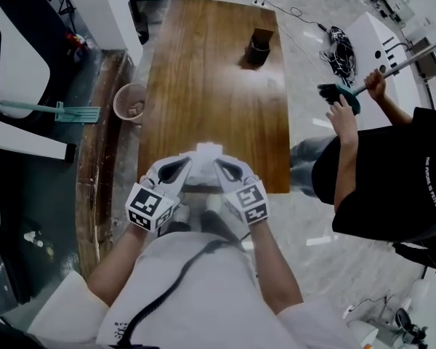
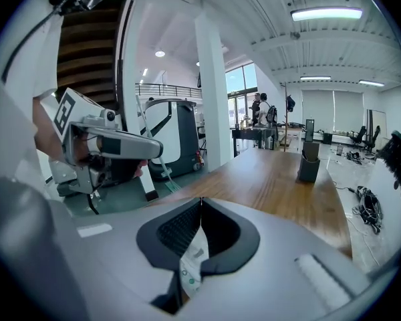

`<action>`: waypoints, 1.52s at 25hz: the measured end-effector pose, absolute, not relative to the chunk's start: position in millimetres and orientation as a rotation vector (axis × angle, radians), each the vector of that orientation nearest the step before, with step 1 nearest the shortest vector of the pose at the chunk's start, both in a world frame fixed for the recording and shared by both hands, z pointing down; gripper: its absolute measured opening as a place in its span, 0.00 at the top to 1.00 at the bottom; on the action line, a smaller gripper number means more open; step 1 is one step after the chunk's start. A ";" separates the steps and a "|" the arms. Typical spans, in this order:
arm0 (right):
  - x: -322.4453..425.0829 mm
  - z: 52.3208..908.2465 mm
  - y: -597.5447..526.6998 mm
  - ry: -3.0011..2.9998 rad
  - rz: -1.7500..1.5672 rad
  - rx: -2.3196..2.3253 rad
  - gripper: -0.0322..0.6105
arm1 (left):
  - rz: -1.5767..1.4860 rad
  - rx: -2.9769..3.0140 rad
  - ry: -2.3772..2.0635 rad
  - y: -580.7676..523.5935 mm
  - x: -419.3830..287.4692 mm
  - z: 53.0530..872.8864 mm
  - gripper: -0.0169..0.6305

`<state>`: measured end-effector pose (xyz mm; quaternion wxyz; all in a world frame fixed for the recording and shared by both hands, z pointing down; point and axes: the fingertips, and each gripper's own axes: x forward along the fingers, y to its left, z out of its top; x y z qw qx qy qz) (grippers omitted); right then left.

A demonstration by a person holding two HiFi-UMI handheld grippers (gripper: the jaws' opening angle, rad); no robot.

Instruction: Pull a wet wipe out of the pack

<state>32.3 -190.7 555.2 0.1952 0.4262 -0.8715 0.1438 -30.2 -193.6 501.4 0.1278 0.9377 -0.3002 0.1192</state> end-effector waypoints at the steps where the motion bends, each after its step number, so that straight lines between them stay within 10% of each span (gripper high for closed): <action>1: 33.5 553.1 -189.6 -2.444 0.402 1.202 0.93 | 0.345 2.732 -0.868 -194.1 -28.7 500.3 0.97; 38: 109.7 396.2 -170.7 -2.558 0.139 1.678 0.93 | 0.184 2.918 -0.802 -205.5 26.2 407.0 0.97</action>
